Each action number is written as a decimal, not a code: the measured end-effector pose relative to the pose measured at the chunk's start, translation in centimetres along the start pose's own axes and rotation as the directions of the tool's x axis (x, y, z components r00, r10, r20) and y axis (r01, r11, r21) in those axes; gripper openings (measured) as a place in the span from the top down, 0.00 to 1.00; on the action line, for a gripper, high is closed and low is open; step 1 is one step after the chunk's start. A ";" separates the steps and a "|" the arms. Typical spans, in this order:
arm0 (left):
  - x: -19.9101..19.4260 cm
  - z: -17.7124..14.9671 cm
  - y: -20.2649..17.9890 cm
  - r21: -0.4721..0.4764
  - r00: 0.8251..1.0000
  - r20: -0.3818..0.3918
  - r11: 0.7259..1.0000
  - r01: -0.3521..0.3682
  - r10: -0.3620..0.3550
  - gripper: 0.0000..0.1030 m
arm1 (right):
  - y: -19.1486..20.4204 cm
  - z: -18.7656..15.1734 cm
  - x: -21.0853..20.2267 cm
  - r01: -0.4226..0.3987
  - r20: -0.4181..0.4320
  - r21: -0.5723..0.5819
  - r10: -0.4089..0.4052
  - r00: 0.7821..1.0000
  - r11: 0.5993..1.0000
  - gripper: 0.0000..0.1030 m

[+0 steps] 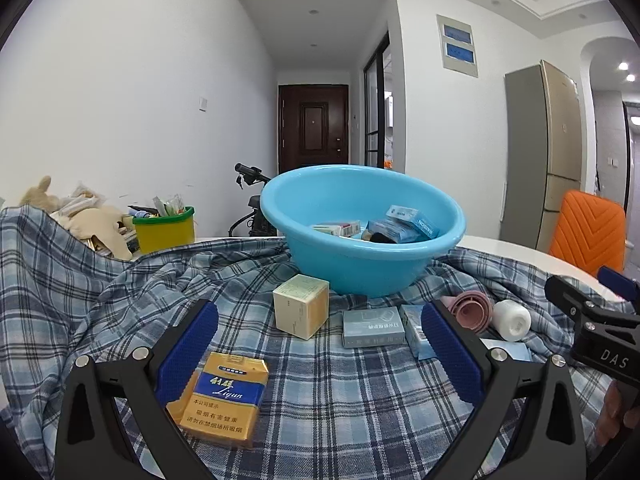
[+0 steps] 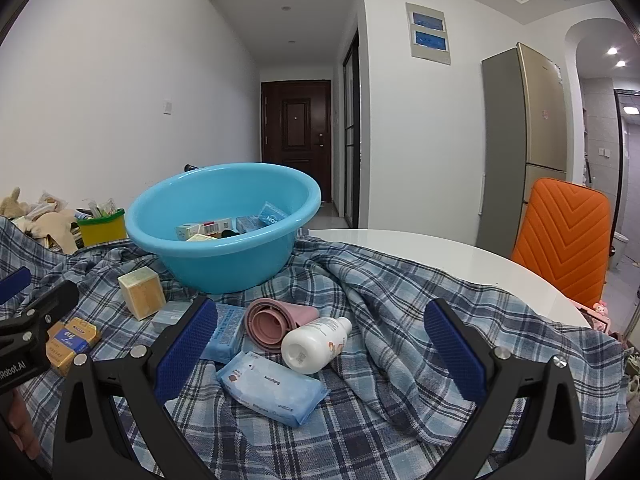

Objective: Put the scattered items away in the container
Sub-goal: 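Move both tools toward the items on the plaid shirt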

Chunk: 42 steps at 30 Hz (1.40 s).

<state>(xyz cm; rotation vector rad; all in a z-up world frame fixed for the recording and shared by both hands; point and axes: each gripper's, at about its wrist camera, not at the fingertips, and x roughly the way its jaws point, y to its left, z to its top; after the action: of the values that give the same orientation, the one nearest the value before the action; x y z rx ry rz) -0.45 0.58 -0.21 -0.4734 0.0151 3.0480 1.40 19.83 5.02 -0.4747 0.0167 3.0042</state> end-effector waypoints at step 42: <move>-2.1 10.5 1.9 -0.026 0.999 -0.019 0.999 0.036 -0.036 0.00 | 0.4 10.0 -3.6 0.008 0.108 0.002 -0.008 0.994 1.000 0.00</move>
<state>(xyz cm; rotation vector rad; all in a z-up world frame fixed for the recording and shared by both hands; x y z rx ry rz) -1.71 -1.25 10.40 -0.4988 -0.0312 3.0116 1.67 19.30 15.67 -0.3104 0.0087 3.0171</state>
